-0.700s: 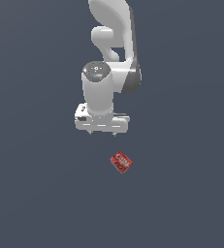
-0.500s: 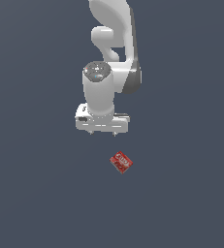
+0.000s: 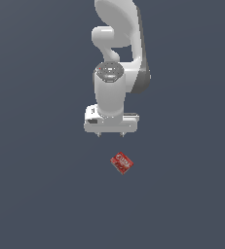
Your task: Pick up the object and move it to a goal position.
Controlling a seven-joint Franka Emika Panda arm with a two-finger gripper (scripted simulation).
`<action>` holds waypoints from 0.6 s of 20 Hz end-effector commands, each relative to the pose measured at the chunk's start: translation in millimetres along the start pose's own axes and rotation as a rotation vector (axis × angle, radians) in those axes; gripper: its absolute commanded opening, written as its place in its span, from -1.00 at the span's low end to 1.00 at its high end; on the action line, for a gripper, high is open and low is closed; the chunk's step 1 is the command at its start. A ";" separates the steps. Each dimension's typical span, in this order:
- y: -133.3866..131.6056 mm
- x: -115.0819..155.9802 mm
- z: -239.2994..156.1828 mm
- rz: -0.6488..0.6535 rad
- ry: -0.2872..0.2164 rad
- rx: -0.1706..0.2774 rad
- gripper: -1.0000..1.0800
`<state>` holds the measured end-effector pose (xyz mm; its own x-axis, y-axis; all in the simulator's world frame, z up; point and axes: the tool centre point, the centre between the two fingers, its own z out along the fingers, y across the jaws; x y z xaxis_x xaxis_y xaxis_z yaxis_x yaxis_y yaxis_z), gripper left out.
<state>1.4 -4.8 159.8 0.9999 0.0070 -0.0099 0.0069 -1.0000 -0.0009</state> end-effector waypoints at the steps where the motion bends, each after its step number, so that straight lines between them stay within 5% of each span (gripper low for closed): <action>1: 0.9 0.2 0.3 -0.001 0.000 0.000 0.92; 12: -7.8 14.7 15.9 -0.134 0.000 -0.007 0.92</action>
<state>13.1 1.2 147.3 0.9936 0.1130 -0.0097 0.1130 -0.9936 0.0036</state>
